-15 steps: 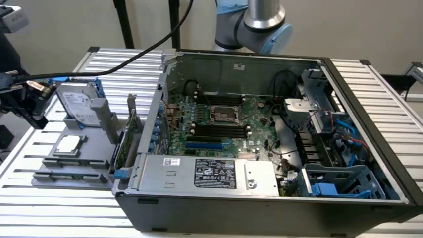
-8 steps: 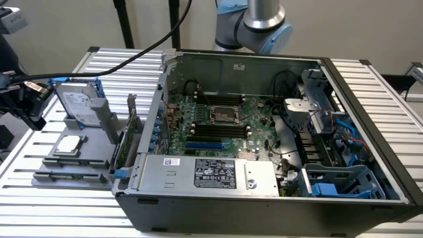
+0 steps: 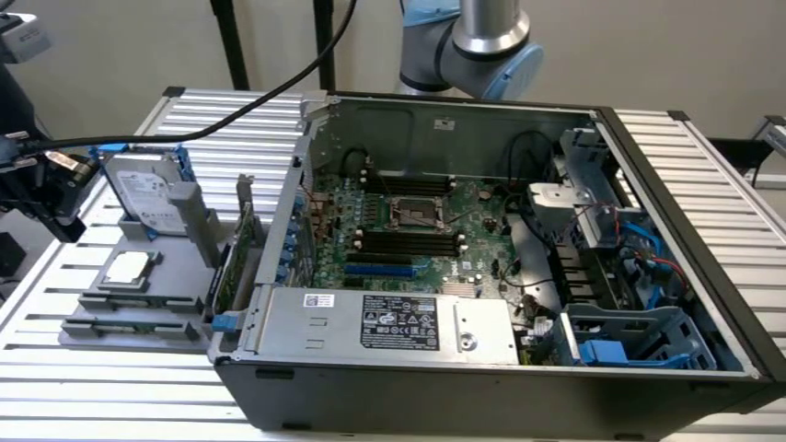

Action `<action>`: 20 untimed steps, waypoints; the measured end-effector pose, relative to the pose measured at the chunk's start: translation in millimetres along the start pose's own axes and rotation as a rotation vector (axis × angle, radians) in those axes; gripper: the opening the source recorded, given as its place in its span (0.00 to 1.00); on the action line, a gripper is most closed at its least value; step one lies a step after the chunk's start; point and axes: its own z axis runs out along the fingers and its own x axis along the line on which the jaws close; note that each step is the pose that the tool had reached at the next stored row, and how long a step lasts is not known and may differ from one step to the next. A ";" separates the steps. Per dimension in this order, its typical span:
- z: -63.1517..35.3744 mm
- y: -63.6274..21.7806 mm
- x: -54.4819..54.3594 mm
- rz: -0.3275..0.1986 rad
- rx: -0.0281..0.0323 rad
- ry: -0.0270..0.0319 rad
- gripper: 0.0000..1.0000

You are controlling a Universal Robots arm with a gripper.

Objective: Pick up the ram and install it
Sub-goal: 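Pick up the ram and move it above insertion slot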

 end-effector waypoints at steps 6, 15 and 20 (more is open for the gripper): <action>0.1 0.0 -0.1 -0.027 -0.0001 0.0010 0.11; 1.9 -0.1 0.0 -0.190 -0.0036 0.0058 0.11; 3.2 -0.1 0.0 -0.282 -0.0056 0.0085 0.11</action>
